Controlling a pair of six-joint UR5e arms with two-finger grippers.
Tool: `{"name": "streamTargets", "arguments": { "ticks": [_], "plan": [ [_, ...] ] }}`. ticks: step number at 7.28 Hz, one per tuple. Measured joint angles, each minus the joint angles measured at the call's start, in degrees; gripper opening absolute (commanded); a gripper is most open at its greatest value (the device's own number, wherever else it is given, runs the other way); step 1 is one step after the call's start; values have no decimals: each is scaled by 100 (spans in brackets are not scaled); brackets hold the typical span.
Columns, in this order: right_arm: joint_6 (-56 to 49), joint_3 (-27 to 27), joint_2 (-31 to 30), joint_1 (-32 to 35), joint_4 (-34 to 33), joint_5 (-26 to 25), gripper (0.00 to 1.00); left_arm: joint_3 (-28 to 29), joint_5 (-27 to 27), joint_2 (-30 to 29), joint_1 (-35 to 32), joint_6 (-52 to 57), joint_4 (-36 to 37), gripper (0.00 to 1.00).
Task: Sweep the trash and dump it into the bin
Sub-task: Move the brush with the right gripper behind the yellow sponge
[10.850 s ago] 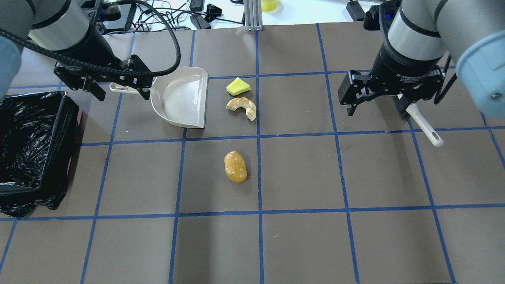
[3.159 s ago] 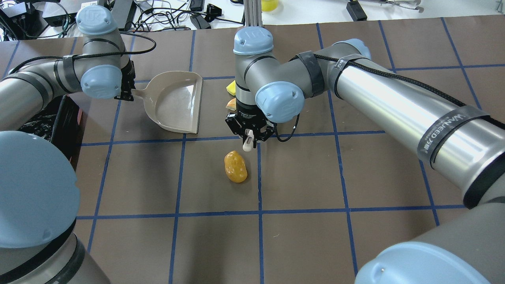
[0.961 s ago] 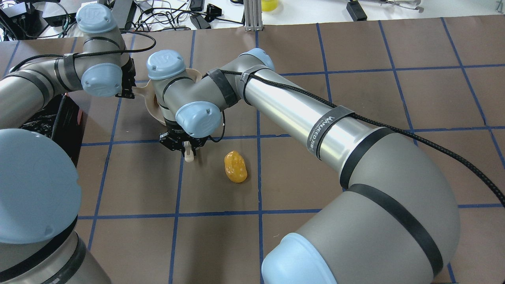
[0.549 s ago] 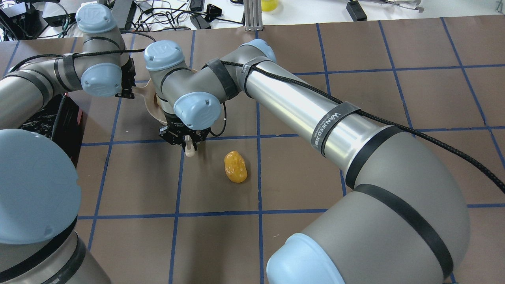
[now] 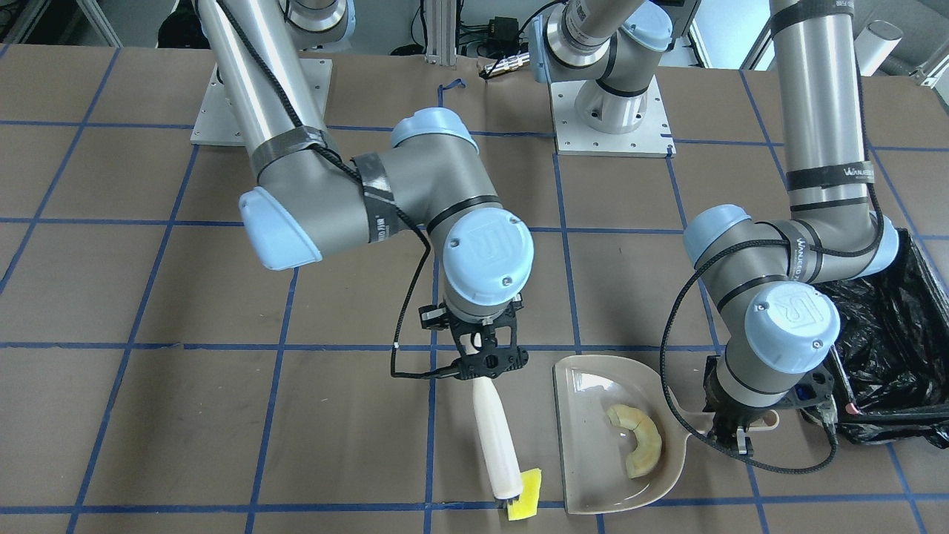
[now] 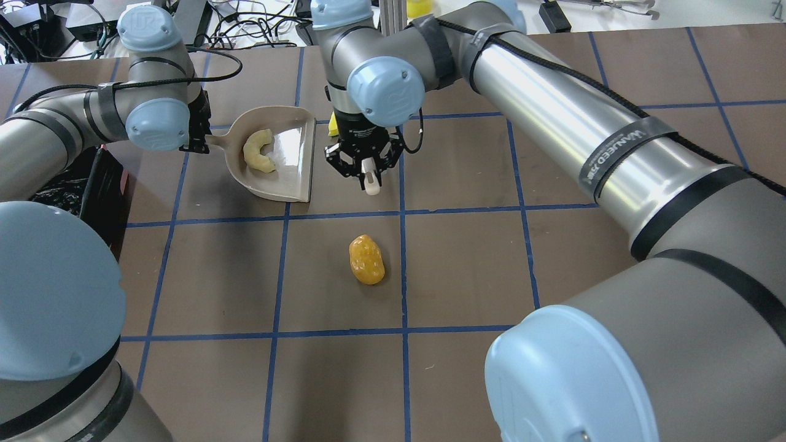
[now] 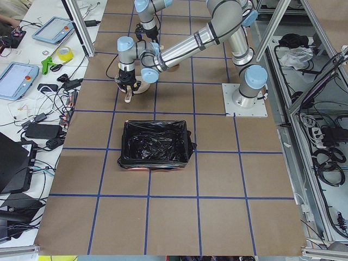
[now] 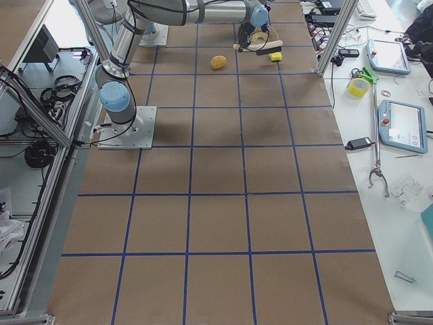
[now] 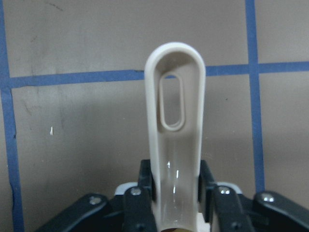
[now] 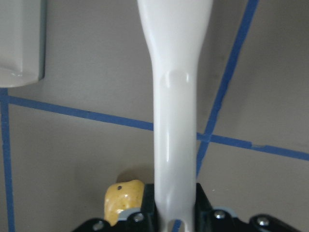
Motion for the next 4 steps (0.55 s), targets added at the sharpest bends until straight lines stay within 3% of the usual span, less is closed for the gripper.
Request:
{"name": "streamTargets", "arguments": {
  "ticks": [4],
  "plan": [
    [-605,-169,600,-328,-480,136,4,0,5,-7,0,4,5,0]
  ]
}}
